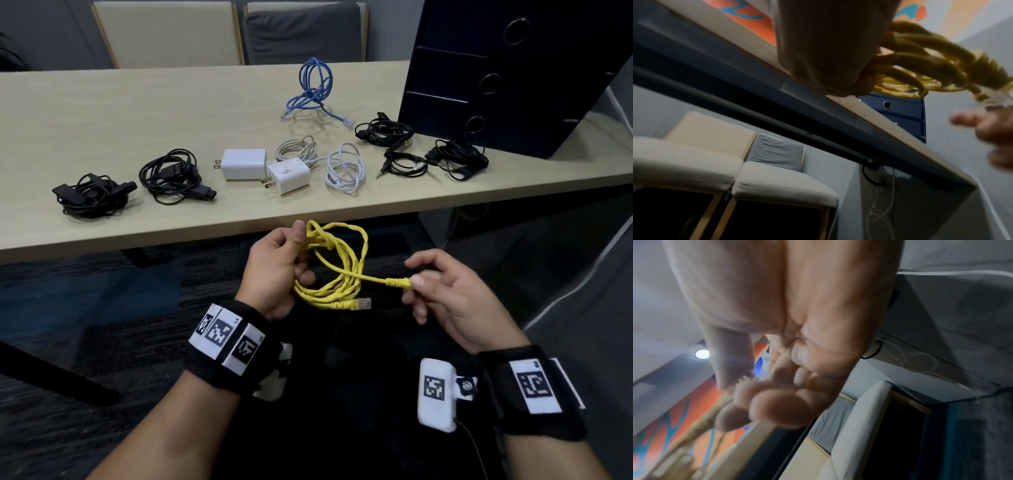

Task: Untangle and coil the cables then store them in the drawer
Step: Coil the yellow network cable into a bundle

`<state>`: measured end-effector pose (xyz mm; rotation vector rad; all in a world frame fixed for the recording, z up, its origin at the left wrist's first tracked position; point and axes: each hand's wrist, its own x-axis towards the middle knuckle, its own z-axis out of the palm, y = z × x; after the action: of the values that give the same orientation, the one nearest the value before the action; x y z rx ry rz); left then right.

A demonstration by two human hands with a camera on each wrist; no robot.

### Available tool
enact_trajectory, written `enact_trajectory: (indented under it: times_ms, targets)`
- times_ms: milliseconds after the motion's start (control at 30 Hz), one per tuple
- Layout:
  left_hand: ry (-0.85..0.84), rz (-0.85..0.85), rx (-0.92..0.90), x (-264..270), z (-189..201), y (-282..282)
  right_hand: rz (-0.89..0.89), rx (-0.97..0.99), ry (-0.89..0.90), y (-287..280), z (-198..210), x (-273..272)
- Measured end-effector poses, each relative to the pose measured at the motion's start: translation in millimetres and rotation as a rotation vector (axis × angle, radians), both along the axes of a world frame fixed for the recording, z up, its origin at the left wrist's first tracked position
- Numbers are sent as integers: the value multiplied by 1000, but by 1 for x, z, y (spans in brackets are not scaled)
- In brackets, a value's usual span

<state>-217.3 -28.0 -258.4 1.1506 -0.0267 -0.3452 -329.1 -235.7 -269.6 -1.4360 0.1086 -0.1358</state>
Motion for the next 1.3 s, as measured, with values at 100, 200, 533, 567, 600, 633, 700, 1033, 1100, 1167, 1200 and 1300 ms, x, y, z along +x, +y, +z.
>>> enact_trajectory:
  times_ms: [100,200,533,567,600,633,700,1033,1100,1167,1200,1300]
  targets:
    - [65,-97,-153,-8,7,-5,-1,75,4,5,-17,7]
    - [108,-112,-233,-14,7,-13,-32,235,-22,21,-25,15]
    - [74,-65,-159,-28,2,-26,-103,541,107,56,-9,28]
    - [62,-44,-142,-26,2,-25,-118,509,93,56,-9,28]
    - [56,-18,-132,-24,2,-24,-129,474,77,54,-9,27]
    - [59,8,-126,-21,1,-23,-130,445,63,52,-11,25]
    - [87,52,-130,-16,0,-19,-88,362,33,45,-14,21]
    - [95,118,-163,-14,0,-19,-196,-40,6,38,-10,16]
    - [77,116,-143,-16,0,-21,-295,46,-18,43,-4,19]
    - [69,101,-136,-17,0,-21,-373,98,-46,44,3,22]
    - [67,86,-138,-17,0,-21,-391,93,-56,45,6,24]
    - [46,42,-123,-19,-1,-23,-457,-19,-59,46,12,26]
